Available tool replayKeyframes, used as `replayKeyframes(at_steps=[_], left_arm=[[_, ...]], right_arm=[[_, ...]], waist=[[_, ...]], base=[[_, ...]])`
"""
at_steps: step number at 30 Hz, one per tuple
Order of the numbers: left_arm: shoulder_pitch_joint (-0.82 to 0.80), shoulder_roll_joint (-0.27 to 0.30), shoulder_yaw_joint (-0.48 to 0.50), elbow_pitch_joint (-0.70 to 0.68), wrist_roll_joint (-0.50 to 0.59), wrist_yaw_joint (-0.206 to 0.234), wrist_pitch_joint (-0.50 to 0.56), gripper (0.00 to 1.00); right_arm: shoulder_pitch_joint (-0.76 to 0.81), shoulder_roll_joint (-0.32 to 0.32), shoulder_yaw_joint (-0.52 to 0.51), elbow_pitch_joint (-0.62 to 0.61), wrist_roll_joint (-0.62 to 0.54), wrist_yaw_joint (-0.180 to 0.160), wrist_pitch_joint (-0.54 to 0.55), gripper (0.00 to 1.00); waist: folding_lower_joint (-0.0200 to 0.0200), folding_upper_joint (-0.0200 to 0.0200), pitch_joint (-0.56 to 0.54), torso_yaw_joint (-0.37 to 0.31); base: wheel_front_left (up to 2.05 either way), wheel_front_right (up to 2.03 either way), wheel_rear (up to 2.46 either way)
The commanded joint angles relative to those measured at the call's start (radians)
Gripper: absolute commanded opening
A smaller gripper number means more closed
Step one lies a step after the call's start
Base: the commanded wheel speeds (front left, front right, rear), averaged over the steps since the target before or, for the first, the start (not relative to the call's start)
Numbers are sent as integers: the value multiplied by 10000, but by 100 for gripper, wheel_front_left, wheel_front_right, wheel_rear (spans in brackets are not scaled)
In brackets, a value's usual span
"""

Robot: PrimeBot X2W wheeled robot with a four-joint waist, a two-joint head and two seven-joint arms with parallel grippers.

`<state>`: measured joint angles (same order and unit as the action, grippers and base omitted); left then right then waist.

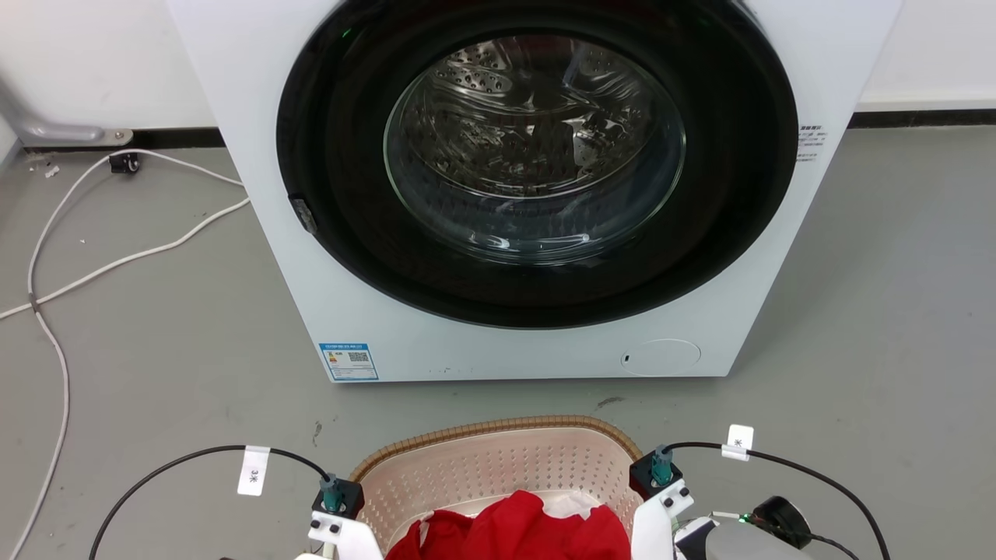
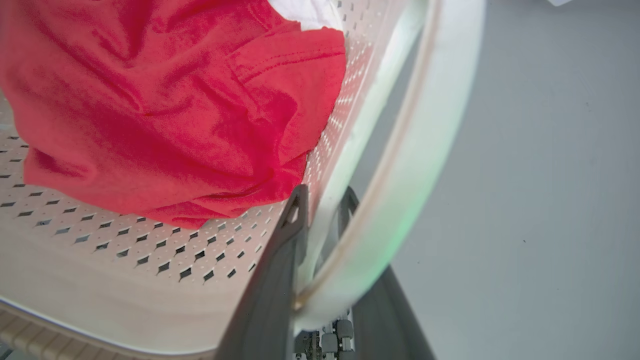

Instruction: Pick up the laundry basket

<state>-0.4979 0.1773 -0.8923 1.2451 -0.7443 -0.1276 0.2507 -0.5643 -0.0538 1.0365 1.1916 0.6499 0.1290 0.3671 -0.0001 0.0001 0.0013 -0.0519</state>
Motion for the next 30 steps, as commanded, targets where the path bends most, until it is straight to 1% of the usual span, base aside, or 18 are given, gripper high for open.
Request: replayKeyframes(at_steps=[1,13,30], left_arm=[[23,-41,-61,-101,-40,-30,-76,0],[31,21,-453,-81,-430,-30,-98,0],[-222,43,-903,7,-905,-31,-217,0]], right_arm=[[68,64,114,-39,-3,31,2,0],[-13,65,603,63,489,31,20,0],[-117,69,1104,140,1009,32,-41,0]], waist=[[1,-1,-23,-8],[1,-1,-241,-88],[1,-1,-203,-130]], base=[[0,0,0],[0,0,0],[0,0,0]])
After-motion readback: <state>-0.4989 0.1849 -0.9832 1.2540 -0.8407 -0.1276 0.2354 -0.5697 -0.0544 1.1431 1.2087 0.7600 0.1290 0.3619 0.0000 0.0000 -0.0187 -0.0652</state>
